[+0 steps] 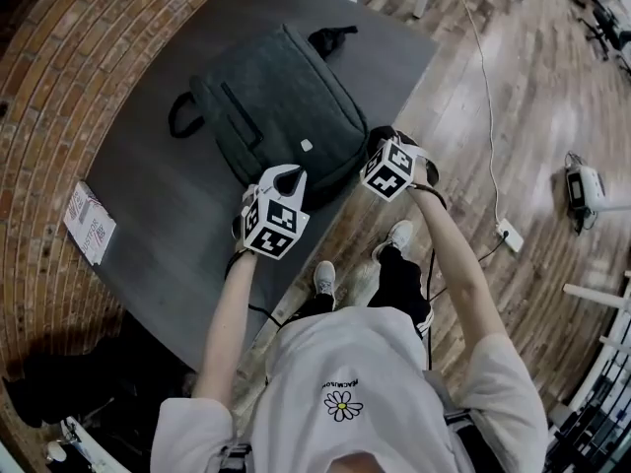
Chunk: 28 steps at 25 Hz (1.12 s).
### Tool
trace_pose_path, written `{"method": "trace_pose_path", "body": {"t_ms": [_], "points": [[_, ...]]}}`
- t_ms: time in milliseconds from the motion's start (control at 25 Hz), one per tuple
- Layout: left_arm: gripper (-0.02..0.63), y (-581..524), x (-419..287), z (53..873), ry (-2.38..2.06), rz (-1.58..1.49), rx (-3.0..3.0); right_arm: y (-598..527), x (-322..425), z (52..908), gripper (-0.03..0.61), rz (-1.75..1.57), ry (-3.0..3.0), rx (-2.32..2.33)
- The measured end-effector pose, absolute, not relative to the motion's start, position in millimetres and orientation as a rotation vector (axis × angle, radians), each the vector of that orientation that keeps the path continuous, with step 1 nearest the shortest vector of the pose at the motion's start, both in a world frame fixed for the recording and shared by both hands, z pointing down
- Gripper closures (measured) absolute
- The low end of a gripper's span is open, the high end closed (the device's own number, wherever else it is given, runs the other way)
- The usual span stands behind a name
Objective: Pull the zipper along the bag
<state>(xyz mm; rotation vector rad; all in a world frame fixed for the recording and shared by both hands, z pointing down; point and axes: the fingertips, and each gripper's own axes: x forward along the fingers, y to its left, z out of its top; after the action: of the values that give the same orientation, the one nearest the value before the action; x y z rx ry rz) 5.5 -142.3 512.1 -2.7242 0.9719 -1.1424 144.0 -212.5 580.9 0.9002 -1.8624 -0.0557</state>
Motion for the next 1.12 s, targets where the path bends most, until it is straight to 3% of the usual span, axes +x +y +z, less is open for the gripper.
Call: {"method": "trace_pose_path", "body": {"t_ms": [160, 320, 480, 1120], "points": [[0.614, -192, 1, 468, 1.086, -1.094, -2.534, -255, 153, 580, 0.574, -0.066, -1.877, 0.867], [0.614, -242, -11, 500, 0.98, -1.254, -2.541, -263, 157, 583, 0.574, -0.081, -1.892, 0.817], [0.615, -245, -9, 509, 1.022, -1.117, -2.635, -245, 166, 580, 0.575, -0.01, -1.924, 0.804], [0.615, -247, -7, 510, 1.005, -1.065, -2.682, -141, 109, 559, 0.571, 0.233, -2.002, 0.6]]}}
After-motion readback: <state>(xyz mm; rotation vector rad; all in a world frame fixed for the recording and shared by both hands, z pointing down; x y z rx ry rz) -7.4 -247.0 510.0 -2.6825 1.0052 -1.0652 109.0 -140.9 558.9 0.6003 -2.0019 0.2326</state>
